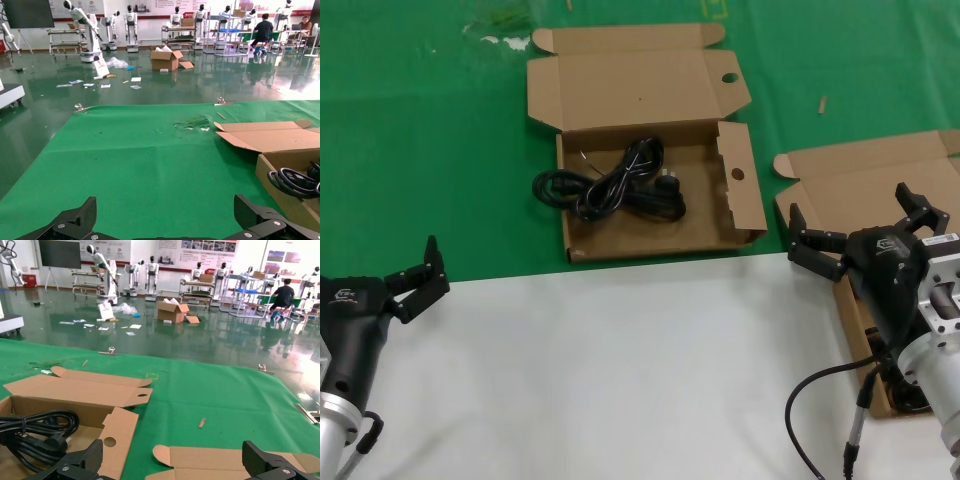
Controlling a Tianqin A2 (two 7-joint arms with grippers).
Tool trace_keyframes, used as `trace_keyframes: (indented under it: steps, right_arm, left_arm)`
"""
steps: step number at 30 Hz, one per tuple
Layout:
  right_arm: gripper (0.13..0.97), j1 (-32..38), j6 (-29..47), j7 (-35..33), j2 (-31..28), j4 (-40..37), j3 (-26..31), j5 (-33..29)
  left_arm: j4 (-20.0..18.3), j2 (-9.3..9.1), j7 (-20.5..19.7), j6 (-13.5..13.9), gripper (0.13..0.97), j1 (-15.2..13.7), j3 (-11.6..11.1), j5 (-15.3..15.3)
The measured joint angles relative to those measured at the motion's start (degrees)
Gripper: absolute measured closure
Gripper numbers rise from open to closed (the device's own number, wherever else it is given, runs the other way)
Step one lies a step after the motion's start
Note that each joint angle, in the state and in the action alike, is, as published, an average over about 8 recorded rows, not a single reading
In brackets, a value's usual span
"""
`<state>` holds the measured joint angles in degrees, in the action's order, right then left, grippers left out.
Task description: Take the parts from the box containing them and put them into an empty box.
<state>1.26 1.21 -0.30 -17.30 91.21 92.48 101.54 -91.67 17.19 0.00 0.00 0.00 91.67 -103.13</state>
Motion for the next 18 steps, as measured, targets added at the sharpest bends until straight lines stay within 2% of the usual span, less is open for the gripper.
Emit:
trace_keyframes:
  steps: [18]
  right_arm:
    - [0.129, 0.00, 0.00, 0.00, 0.00, 0.00, 0.00, 0.00]
  left_arm:
    - [0.00, 0.00, 0.00, 0.00, 0.132, 0.00, 0.00, 0.00]
